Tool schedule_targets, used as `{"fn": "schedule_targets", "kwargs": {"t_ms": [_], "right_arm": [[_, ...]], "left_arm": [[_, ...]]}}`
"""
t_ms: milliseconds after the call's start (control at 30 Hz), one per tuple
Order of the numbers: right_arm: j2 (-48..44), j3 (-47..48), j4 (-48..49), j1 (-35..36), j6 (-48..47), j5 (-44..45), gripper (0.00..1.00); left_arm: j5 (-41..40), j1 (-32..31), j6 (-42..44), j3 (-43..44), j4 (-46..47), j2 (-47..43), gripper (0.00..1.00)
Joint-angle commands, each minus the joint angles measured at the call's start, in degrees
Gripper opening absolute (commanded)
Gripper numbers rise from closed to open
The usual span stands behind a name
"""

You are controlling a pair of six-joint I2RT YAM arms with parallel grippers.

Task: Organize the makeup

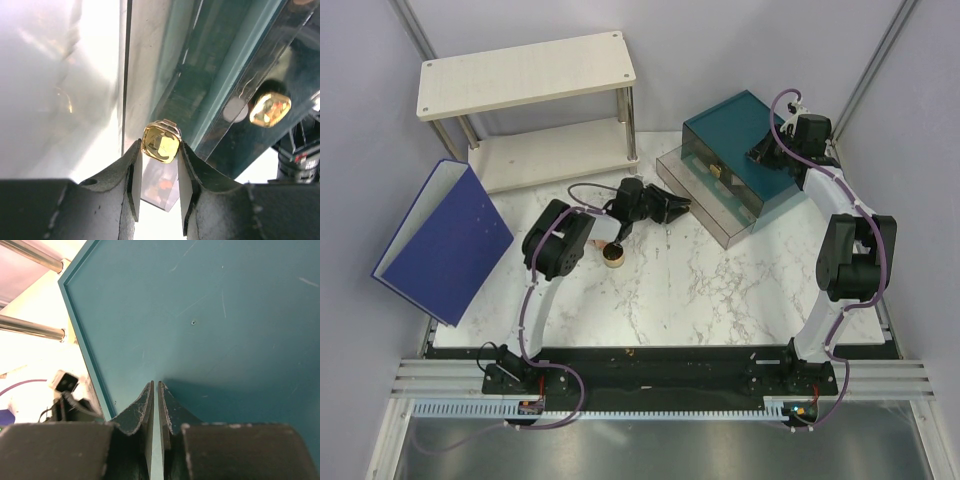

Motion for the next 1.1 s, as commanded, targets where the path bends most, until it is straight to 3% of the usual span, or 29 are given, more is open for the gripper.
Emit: {"fn": "schedule_targets", "kwargs": {"t_ms": [0,167,333,433,533,633,833,1067], "right_arm": [[2.51,-3.36,-11.12,0.13,-1.71,1.58,0.15],[2.78,-3.28,-11.03,0.22,-1.62,1.23,0.15],[2.69,-3.28,-10.95,0.39,-1.62,1.49,0.15],[2.52,-3.36,-11.03,0.48,-1.71,1.50,0.15],[2.34,-3.36,-11.03,0.48,-1.80,1.23,0.14],[2.25,-3.45,-11.03,0.48,-1.88,0.97,0.14],[2.08,-3.45,-11.03,0.48,-1.89,0.79,0.14],[2.43,-3.63,-10.94,0.74,-1.88,0.44,0.14]], "left_arm": [[1.63,0.81,5.00,-8.84,-2.50,-6.05,0.02],[2.68,1.52,6.32,-11.84,-2.68,-8.52,0.04],[4.18,1.69,12.71,-10.09,-6.17,-10.10,0.16],[4.70,1.96,19.64,-6.49,-9.87,-12.03,0.26],[4.27,2.31,27.46,-2.02,-14.35,-15.10,0.55],[3.22,3.01,34.67,-0.07,-20.77,-19.14,0.69],[-0.91,5.03,49.61,3.79,-38.51,-27.50,0.84],[-10.31,5.39,64.40,8.98,-66.55,-31.02,0.89]]}}
